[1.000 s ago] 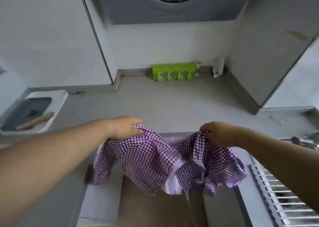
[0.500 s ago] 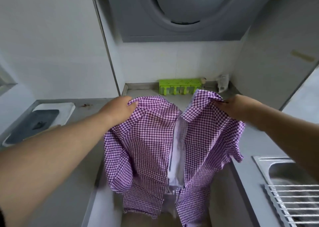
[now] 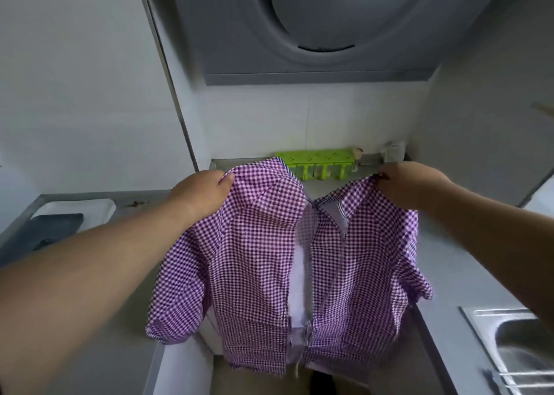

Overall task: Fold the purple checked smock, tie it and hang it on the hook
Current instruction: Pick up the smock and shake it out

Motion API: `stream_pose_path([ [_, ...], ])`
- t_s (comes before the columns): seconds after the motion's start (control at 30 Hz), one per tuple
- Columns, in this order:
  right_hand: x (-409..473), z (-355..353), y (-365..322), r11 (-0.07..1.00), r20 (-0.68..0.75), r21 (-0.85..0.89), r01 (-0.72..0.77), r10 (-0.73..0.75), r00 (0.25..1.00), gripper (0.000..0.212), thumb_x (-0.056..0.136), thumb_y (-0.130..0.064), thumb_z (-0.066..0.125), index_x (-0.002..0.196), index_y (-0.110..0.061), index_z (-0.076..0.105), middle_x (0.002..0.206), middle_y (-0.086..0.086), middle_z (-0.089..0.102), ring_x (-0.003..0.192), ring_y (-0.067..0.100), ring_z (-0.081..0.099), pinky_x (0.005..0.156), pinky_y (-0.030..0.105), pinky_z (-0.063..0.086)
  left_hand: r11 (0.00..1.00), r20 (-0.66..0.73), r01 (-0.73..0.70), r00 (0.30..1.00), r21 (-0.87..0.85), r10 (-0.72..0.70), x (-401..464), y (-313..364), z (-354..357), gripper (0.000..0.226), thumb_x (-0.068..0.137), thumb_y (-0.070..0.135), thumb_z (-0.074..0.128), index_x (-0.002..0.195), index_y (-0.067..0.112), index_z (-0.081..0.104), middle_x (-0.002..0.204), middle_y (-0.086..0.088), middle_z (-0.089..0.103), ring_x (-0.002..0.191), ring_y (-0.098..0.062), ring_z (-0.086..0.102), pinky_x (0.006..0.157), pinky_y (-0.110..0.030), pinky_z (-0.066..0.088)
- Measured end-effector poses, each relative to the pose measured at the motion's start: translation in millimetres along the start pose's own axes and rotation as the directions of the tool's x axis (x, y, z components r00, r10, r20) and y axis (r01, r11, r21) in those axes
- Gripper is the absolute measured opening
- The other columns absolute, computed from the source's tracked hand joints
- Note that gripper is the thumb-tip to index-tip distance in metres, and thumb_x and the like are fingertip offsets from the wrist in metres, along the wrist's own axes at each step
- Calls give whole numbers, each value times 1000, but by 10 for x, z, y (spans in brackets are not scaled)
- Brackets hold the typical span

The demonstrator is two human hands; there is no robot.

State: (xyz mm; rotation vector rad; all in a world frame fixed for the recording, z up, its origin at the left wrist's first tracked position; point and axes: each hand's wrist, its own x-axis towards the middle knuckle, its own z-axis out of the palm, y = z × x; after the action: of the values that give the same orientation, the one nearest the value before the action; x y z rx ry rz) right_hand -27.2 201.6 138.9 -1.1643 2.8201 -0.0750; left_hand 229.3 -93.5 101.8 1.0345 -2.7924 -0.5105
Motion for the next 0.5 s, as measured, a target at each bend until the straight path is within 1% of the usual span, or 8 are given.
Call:
stream_pose_path([
  [0.07,308,19,37,1000,-8,-15,8,-8,1000,42,100,-32,37,133,-23,61,126,15,67,109,35,63,93,36,50,1000,-6,19,1000,7,-19,233,25,39,61,109,58,21,104,21,68,106,-4,71,96,-24,66,95,-47,54],
  [0.13,756,108,127,998,-17,-46,41,-42,999,57,89,-48,25,131,-31,61,129,11,67,113,33,64,99,42,51,999,-7,39,999,8,-39,513,52,111,59,110,57,20,100,22,67,105,-4,71,96,-24,65,95,-46,54],
  [0.17,995,182,188,998,-9,-41,51,-51,999,62,85,-51,22,129,-32,61,130,10,67,116,33,63,101,45,51,998,-5,57,998,14,-57,639,70,143,59,110,56,20,101,22,67,106,-4,70,96,-24,65,96,-46,54],
  [0.2,1227,220,216,998,7,-40,49,-48,999,59,87,-50,24,127,-30,63,130,11,67,116,34,64,101,45,51,997,-8,81,997,21,-81,810,87,192,59,110,55,21,103,20,68,106,-5,70,96,-24,65,95,-44,54],
  [0.27,1583,301,250,999,28,-7,38,-37,999,44,97,-41,36,123,-23,67,127,15,68,113,35,65,98,42,53,990,-6,117,993,75,-117,1092,100,254,61,111,53,23,110,15,70,112,-9,69,97,-24,64,92,-40,52],
  [0.33,1858,383,256,998,36,28,52,-53,998,36,100,-34,41,118,-17,68,126,18,67,113,36,64,97,41,52,975,-15,162,987,153,-161,1286,102,285,62,110,53,24,124,12,69,124,-14,65,106,-29,63,93,-40,50],
  [0.43,2259,530,307,997,94,61,39,-45,995,38,99,-48,39,90,-20,63,105,14,68,95,36,62,86,43,53,948,15,225,972,226,-234,1519,110,326,62,110,53,24,138,14,63,135,-13,64,115,-30,63,96,-41,51],
  [0.5,2448,658,316,996,119,87,27,-37,992,44,97,-56,37,84,-22,61,97,11,66,89,35,61,82,42,53,928,60,259,957,268,-285,1641,99,375,59,111,51,25,135,15,65,127,-9,68,107,-26,65,89,-39,53],
])
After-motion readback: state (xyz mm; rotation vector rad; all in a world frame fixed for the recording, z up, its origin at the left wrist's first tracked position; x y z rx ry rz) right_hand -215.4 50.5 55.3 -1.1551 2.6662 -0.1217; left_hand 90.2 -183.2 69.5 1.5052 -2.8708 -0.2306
